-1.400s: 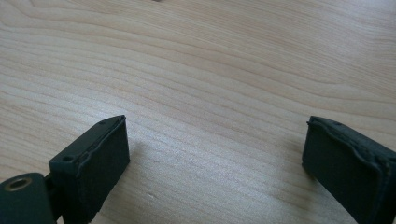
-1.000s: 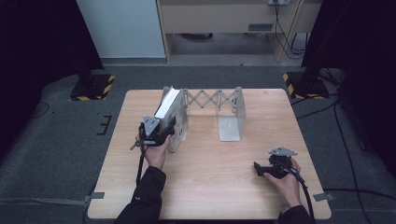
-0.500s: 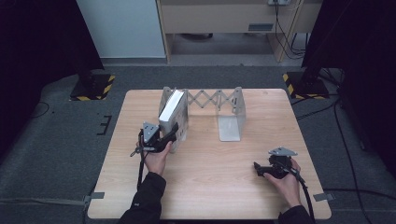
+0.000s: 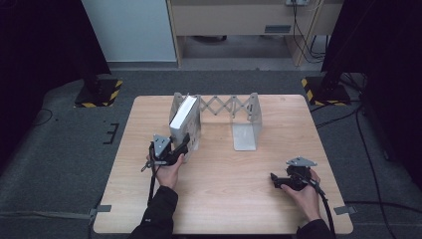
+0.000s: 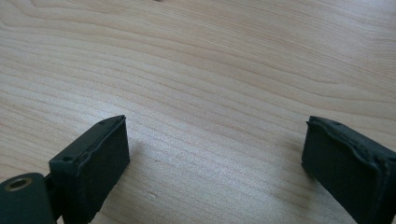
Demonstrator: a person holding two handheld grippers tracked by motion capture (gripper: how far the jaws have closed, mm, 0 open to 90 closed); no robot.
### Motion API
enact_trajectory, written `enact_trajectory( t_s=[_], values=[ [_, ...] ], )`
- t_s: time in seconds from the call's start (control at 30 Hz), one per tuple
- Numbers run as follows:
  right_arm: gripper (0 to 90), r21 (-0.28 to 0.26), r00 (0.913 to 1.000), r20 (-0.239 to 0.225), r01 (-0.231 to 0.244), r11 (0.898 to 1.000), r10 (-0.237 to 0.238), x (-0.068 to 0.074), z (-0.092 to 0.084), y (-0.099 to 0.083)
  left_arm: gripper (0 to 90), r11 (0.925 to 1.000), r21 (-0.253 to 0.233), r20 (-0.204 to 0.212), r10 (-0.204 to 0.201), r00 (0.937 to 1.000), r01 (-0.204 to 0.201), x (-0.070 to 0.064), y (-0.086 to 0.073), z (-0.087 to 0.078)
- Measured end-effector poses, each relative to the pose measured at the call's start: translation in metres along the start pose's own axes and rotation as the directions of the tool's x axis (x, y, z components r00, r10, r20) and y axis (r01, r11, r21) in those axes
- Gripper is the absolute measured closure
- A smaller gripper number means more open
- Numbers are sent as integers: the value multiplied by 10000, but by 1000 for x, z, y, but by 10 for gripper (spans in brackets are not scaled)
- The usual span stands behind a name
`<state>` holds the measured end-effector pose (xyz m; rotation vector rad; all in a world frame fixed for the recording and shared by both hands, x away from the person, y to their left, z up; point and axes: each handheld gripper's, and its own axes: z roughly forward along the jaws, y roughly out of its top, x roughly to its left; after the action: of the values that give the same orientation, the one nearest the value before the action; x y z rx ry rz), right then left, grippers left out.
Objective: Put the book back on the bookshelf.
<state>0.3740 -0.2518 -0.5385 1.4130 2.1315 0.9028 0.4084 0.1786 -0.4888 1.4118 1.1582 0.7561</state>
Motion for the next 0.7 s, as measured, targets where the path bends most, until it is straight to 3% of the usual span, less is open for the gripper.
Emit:
enact_trajectory(
  t_s=[0.27, 0.4, 0.57, 0.7],
  values=[
    [77, -1, 10000, 0, 3, 10000, -3, 0, 0, 0, 489, 9996, -129, -648, 234, 9976, -242, -12, -1, 8],
    [77, 0, 10000, -2, 2, 10000, -2, 0, 0, 0, 489, 9998, -81, -739, 193, 9971, -200, -15, 1, 14],
    [77, 0, 10000, -9, 0, 10000, 0, 0, 0, 0, 473, 10000, -86, -379, -13, 9993, 10, -10, 1, 17],
    [77, 4, 10000, -14, -19, 10000, 19, 0, 0, 0, 440, 9994, 265, 244, -217, 9995, 211, -2, 2, 15]
  ],
)
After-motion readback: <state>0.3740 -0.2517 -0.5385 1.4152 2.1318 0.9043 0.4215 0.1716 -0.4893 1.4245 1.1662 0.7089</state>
